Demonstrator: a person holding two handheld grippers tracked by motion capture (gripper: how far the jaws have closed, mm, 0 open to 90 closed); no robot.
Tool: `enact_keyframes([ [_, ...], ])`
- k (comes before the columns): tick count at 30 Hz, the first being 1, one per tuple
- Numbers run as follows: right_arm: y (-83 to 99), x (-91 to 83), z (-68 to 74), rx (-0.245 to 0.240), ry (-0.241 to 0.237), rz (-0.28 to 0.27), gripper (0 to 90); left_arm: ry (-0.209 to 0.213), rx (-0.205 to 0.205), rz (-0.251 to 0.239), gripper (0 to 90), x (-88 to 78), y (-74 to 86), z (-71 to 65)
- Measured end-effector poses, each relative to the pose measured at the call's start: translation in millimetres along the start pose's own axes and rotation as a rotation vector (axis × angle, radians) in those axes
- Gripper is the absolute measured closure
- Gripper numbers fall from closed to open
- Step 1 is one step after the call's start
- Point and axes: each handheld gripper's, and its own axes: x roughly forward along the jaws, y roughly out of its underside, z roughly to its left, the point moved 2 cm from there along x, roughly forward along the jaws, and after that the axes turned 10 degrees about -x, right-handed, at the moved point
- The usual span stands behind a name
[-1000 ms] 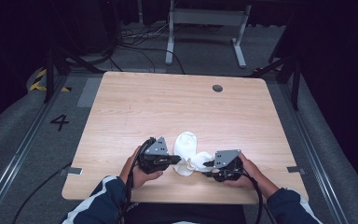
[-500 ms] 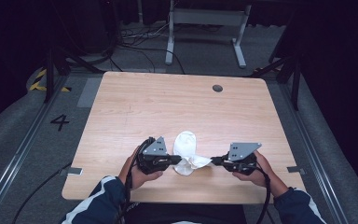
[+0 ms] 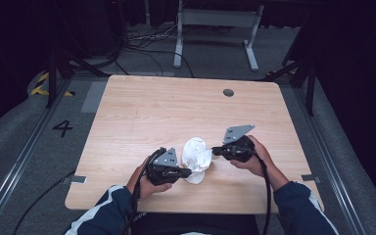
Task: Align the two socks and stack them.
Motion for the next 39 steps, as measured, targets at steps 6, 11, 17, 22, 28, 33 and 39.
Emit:
enact_keyframes([
  [6, -13.8, 29.5, -14.9, 0.027, 0.012, 0.033, 89.3, 0.002, -0.044, -0.001, 87.1, 1.0, 5.9, 8.6],
  [11, -20.7, 43.9, -26.7, 0.055, 0.093, 0.02, 63.9, -0.014, -0.072, -0.014, 87.0, -6.7, 10.7, 15.3],
  [17, -17.2, 55.0, -30.9, 0.087, 0.116, 0.049, 58.1, -0.056, -0.132, -0.047, 86.8, -15.0, 15.7, 26.7],
  [22, -5.1, 52.4, -31.1, 0.125, 0.114, 0.031, 50.2, -0.092, -0.177, -0.056, 86.5, -19.8, 22.3, 37.5],
  [28, 12.2, 56.4, -24.2, 0.163, 0.052, 0.051, 46.8, -0.133, -0.157, -0.037, 86.0, -19.3, 24.0, 41.4],
  [33, 20.9, 65.2, -21.5, 0.186, 0.025, 0.052, 57.1, -0.141, -0.149, -0.036, 86.0, -20.1, 24.5, 43.4],
  [39, 21.6, 62.6, -18.8, 0.151, 0.044, 0.026, 89.6, -0.145, -0.146, -0.05, 86.4, -23.7, 22.6, 45.4],
])
